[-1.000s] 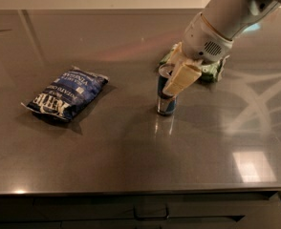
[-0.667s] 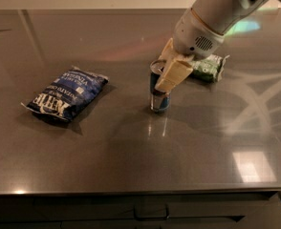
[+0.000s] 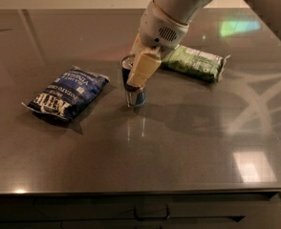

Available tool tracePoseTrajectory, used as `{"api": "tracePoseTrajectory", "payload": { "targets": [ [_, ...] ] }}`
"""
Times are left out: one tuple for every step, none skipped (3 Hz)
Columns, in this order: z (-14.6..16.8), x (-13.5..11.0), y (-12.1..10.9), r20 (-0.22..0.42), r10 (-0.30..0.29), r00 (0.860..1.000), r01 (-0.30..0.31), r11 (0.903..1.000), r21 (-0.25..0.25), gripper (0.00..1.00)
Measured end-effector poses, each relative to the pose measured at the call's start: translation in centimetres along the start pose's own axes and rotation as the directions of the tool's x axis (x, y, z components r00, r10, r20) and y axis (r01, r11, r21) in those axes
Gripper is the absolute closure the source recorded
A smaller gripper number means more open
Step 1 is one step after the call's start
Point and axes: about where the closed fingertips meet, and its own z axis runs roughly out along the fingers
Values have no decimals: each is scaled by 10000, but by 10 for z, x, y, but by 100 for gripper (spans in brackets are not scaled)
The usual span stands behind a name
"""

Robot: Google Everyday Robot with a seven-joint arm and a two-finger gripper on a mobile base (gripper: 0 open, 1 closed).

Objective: Move redbull can near blue chip bag

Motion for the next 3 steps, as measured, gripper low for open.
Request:
{"api": "tracePoseTrajectory", "payload": {
  "targets": [
    [16,-29,-3,58,-321,9995,323,9988,-355,100],
    [31,-49,-6,216,-467,9987,482,9962,-720,100],
    [41,-63,-11,420,-492,9979,532,9937,-984,82]
  ]
}}
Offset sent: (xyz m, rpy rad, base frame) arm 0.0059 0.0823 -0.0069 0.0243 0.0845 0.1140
